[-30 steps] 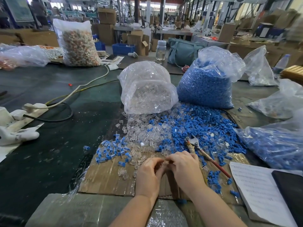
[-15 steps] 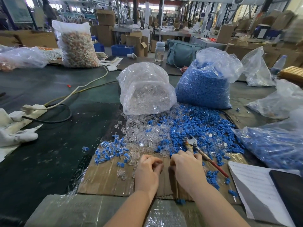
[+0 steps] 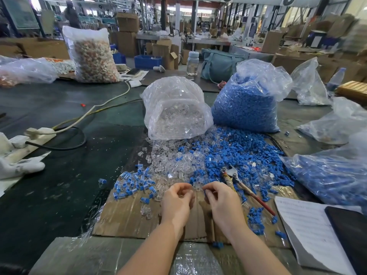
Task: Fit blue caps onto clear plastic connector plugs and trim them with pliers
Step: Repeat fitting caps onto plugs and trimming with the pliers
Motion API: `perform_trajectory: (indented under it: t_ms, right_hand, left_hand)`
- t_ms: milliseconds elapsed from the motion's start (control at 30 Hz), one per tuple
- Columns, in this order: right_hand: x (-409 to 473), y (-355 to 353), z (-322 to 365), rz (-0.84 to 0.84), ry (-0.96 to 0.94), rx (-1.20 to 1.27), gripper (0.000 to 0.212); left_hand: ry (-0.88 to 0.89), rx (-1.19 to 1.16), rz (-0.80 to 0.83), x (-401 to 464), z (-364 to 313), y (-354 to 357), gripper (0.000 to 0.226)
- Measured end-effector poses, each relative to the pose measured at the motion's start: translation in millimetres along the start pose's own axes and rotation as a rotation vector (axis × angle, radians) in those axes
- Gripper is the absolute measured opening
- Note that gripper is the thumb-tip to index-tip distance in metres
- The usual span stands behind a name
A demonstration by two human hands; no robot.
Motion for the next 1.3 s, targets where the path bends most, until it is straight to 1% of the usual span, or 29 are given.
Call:
perform_trajectory:
  t_ms: [67,200,300,533,667,833,933,1067,1200,1300]
  right_hand:
    - [0.0,0.6,0.5,-0.003,0.076,0.127,0.012]
    - [1.3,3.0,2.2,-0.023,0.148,0.273,0.018]
    - [1.7,4.6,3.3,-0.05,0.17,0.34,0.017]
    - [0.2,7.4,3.6,-0.115,0.234,0.457,0.01]
    - [-2.7,7.3,5.7,-0.139,0.205,0.397,0.005]
    - [-10.6,5.6,7.5,-0.171,0.077,0.098,0.013]
    - [-13.2,4.9,10.1,-0.148,0.046,0.009,0.015]
    - [-11.5,4.7,12.0,-0.116,0.06,-0.015,0.016]
    - [-10.1,4.3,11.8,-0.114,0.079,0.008,0.017]
    - [-9.5,3.1,12.0,-0.102,0.073,0.02,0.016]
  left_hand:
    - [-0.023,-0.061,0.003,1.1,-2.8,-0.6,0.013]
    - [-0.077,-0.132,0.021,0.9,-8.0,1.5,0.007]
    - [-0.106,-0.139,0.016,1.2,-9.1,3.5,0.008]
    - [-0.113,-0.12,0.05,-0.6,-10.2,0.3,0.005]
    - [-0.112,-0.109,0.058,-1.9,-9.8,-1.3,0.004]
    - [-0.104,-0.124,0.059,-2.2,-9.4,-1.1,0.002]
    - [-0.087,-0.118,0.045,-1.6,-7.9,-0.2,0.003]
    - [-0.045,-0.07,0.041,-2.0,-7.2,1.4,0.009]
    - [0.058,0.027,0.043,-1.6,-9.9,3.7,0.013]
    - [0.078,0.034,0.054,-1.7,-11.0,2.7,0.014]
Point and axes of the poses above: each hand's wrist, its own x-axis towards the middle knuckle, its own y-axis out of the palm, z = x × y, the point moved 1 cm from there along x, towards the middle knuckle, and after that the axes turned 7 degrees about y, right-handed, at the moved point
